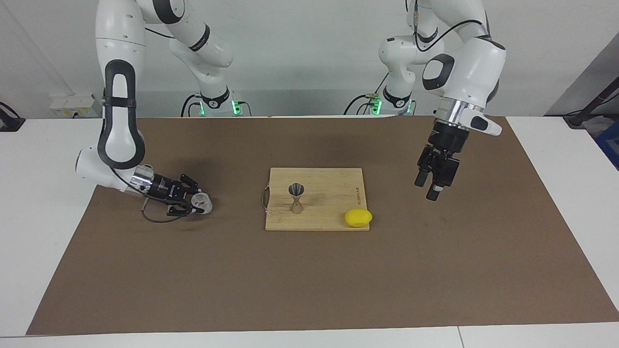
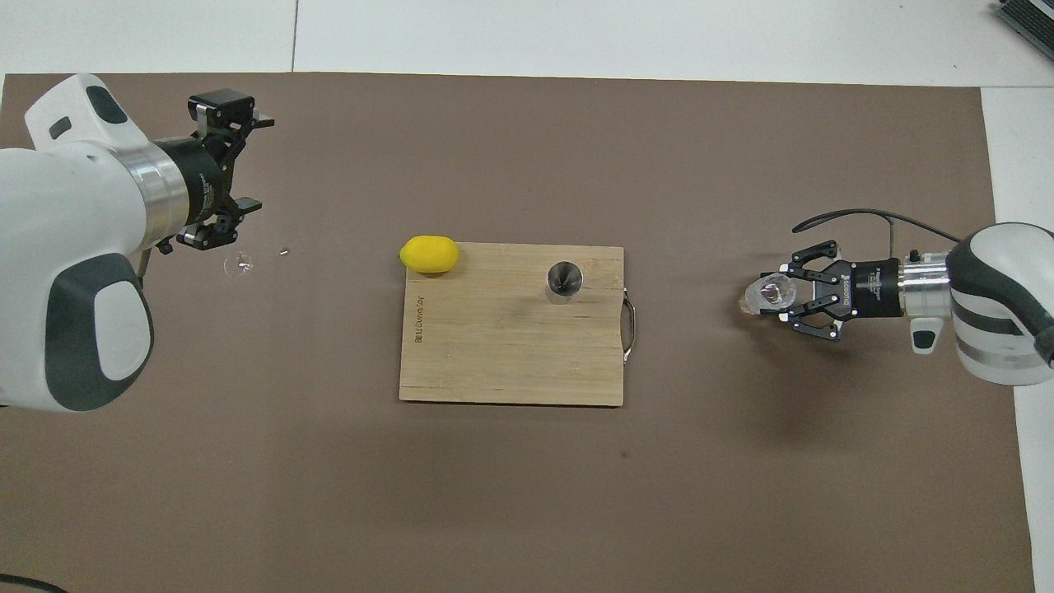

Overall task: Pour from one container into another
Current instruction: 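Return the left arm to rest while the right gripper lifts the glass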

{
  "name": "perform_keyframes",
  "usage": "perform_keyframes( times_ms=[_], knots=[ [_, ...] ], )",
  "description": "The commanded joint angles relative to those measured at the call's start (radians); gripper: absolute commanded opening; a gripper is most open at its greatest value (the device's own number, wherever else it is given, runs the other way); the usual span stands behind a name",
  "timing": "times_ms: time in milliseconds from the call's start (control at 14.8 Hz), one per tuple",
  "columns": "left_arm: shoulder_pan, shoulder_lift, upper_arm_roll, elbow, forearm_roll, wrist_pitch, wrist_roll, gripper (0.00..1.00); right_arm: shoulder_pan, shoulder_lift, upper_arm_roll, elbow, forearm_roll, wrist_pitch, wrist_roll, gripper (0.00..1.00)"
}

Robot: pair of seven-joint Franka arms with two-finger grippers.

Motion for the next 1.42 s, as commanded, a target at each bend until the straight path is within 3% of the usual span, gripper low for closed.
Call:
perform_keyframes(
  times_ms=[0, 135, 270, 540, 945, 1148, 1350],
  knots=[
    [0.055, -0.034, -0.008, 0.031, 0.038, -0.208, 0.341, 1.0, 0.07, -0.055, 0.002, 0.004, 0.019, 0.011, 0.086, 0.0],
    [0.089, -0.037, -0.008, 0.08, 0.038, -0.371, 0.689, 1.0, 0.131, -0.07, 0.002, 0.019, 0.01, 0.061, 0.123, 0.0],
    [0.098, -0.051, -0.006, 0.094, 0.039, -0.457, 0.964, 1.0, 0.178, -0.079, 0.0, 0.033, -0.015, 0.086, 0.201, 0.0],
    [0.098, -0.05, 0.023, 0.211, 0.042, -0.728, 1.261, 1.0, 0.294, -0.079, 0.002, 0.077, -0.154, 0.15, 0.376, 0.0],
    [0.08, -0.056, 0.054, 0.285, 0.03, -0.893, 1.297, 1.0, 0.428, -0.06, 0.002, 0.177, -0.36, 0.178, 0.634, 0.0],
    [-0.025, -0.057, 0.154, 0.322, 0.027, -0.907, 1.301, 1.0, 0.494, -0.044, 0.002, 0.232, -0.475, 0.178, 0.756, 0.0],
    [-0.043, -0.057, 0.17, 0.324, 0.025, -0.905, 1.306, 1.0, 0.535, -0.033, 0.002, 0.258, -0.579, 0.178, 0.832, 0.0]
  ],
)
